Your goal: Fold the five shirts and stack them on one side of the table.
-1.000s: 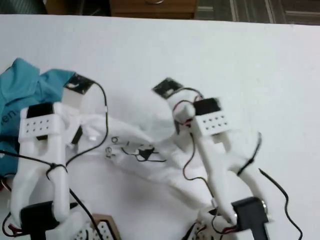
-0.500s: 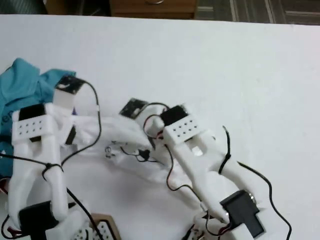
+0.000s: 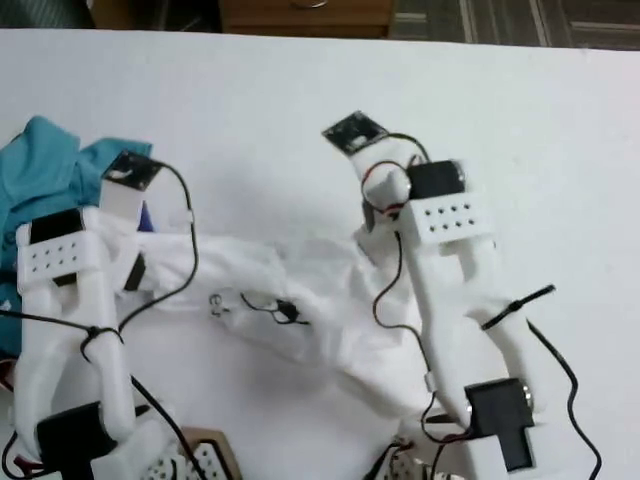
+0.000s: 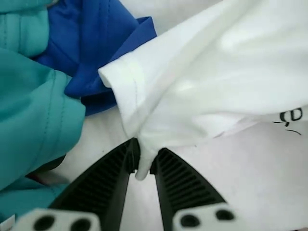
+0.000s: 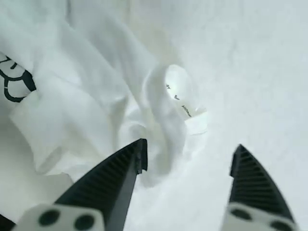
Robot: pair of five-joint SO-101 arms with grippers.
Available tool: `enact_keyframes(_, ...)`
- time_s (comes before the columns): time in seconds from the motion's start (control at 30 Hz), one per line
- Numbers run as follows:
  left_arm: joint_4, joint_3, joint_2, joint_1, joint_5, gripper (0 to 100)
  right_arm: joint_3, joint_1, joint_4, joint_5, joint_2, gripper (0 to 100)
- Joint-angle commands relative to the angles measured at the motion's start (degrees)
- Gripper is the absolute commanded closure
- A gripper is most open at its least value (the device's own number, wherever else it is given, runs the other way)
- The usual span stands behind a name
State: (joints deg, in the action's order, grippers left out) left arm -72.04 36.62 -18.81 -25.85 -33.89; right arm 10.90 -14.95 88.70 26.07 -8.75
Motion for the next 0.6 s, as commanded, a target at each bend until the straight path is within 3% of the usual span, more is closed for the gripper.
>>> enact_keyframes(0.0, 0.7, -0.6, -0.2, -0.4, -0.1, 97, -0.2, 0.8, 0.9, -0.4, 0.8, 68.3)
enact_keyframes(0.23, 2.0, -0.1, -0.2, -0.4, 0.1, 97, 4.4, -3.5, 0.8, -0.6, 6.7, 68.3)
enact_keyframes(0.5, 1.9, -0.1, -0.2, -0.4, 0.1, 97, 4.5, -3.6, -3.2, -0.4, 16.6, 68.7)
enact_keyframes(0.57, 1.9, -0.1, -0.2, -0.4, 0.1, 97, 4.1, -3.6, -4.5, -0.2, 19.4, 74.9)
